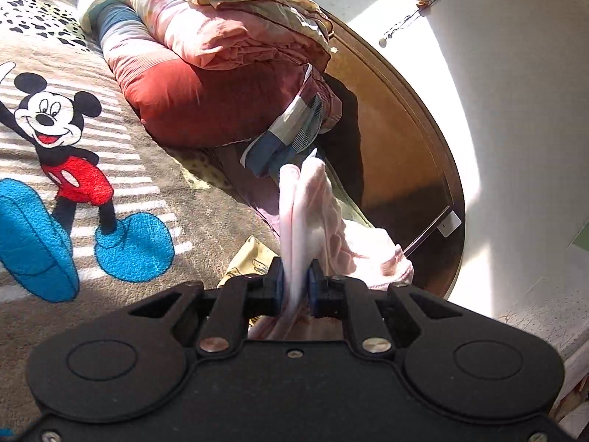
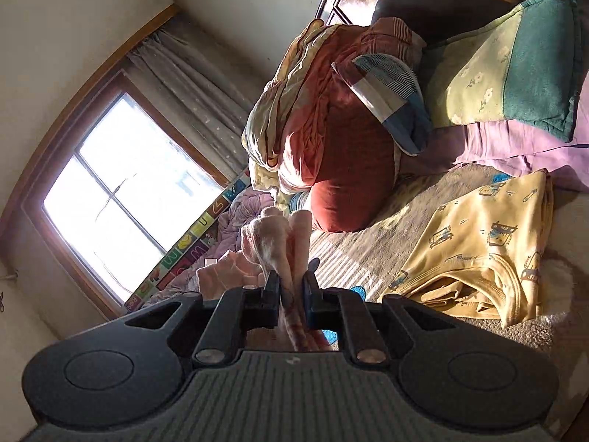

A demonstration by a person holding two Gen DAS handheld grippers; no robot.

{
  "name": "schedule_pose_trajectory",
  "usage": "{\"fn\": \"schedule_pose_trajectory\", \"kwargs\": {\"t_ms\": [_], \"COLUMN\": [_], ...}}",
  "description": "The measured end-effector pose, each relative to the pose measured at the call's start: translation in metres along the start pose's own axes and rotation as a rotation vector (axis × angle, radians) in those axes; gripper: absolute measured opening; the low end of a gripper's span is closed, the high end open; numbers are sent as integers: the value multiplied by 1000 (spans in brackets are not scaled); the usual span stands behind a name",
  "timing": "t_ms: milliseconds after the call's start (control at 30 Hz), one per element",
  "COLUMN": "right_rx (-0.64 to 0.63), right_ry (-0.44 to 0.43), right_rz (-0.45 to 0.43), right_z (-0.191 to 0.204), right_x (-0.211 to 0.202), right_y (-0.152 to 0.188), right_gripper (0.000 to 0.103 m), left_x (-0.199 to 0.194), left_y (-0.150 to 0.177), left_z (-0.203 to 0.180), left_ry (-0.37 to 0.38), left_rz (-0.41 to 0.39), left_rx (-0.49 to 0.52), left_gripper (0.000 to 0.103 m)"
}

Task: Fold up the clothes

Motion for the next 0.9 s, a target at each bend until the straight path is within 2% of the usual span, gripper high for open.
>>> {"fn": "schedule_pose_trajectory", "kwargs": {"t_ms": [167, 333, 533, 700, 800, 900], "right_rx": [79, 131, 216, 210, 179, 29], "right_ry": [42, 84, 125, 189, 266, 348], "right_rz": [-88, -148, -156, -146, -128, -138], "right_z": [-48, -85, -126, -150, -163, -154], "right_x": [2, 10, 23, 42, 50, 47], "right_y": [-34, -57, -58, -61, -60, -60], "right_gripper": [14, 14, 14, 14, 15, 15], "left_x": [69, 126, 175, 192, 193, 175], "left_y": [-12, -17, -21, -14, -8, -6], "left_z": [-7, -2, 13, 37, 43, 28], "left_ry": [33, 33, 9, -42, -179, -206], "left_rz": [91, 170, 235, 257, 266, 194], "left_rx": [-2, 2, 16, 24, 167, 317], "left_gripper": [11, 11, 11, 11, 12, 13]}}
Point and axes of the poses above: each gripper's, at about its wrist camera, not at the fingertips, and x roughly the way its jaws point, z to its left, y to its underside, the point moved 6 cm from there along x, roughly the way its jaws point, and after that the axes turned 5 degrees about y, right-handed, at the moved point
